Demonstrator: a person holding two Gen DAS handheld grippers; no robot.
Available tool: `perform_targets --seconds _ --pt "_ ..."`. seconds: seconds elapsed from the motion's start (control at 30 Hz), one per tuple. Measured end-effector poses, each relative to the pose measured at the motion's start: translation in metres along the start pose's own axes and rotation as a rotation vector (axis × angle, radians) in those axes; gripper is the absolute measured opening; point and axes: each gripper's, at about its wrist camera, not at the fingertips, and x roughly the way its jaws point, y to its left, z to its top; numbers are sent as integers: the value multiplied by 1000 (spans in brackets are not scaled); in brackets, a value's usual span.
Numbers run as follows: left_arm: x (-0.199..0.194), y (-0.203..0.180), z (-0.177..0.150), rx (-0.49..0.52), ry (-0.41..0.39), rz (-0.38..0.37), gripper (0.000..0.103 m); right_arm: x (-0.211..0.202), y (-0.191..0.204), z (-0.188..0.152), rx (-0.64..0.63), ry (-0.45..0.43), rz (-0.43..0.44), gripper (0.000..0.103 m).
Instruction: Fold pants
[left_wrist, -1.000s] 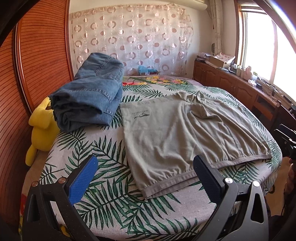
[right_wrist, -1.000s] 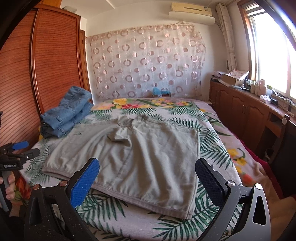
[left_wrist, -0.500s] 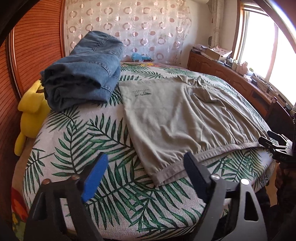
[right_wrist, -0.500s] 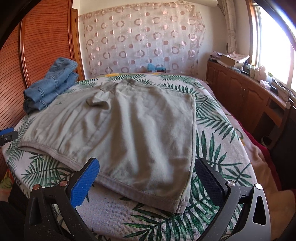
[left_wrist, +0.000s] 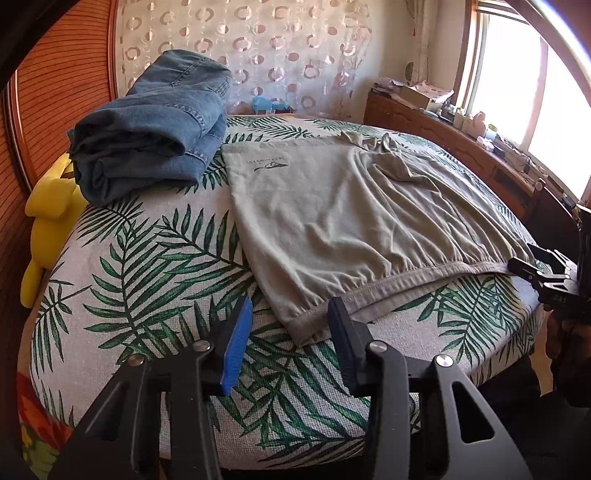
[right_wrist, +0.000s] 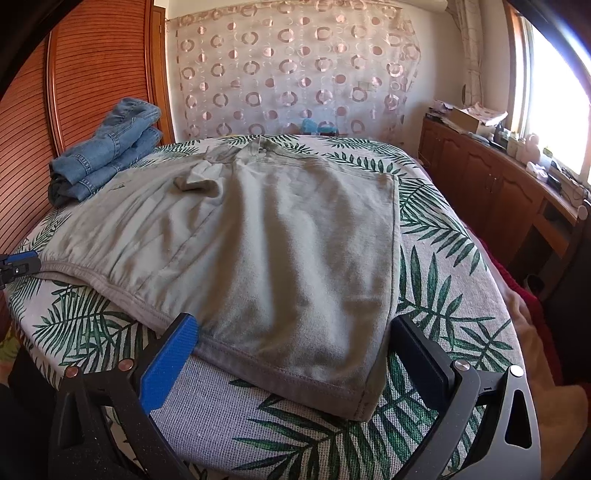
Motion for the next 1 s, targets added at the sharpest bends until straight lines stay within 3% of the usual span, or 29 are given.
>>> perform_targets --seconds 0.13,0.37,0.4,0.67,1.0 --pt "1 -5 2 29 10 -6 41 4 -6 -2 2 -7 3 103" --pt "0 -9 3 47 1 -20 18 6 -7 0 4 -13 2 103" --pt "-2 -9 4 46 -6 -20 9 9 -6 2 4 -12 2 103" --pt "-27 -21 32 64 -92 -106 7 10 -6 5 3 -9 2 103" --pt "-20 -52 69 133 -110 -185 6 11 -7 13 -6 12 20 100"
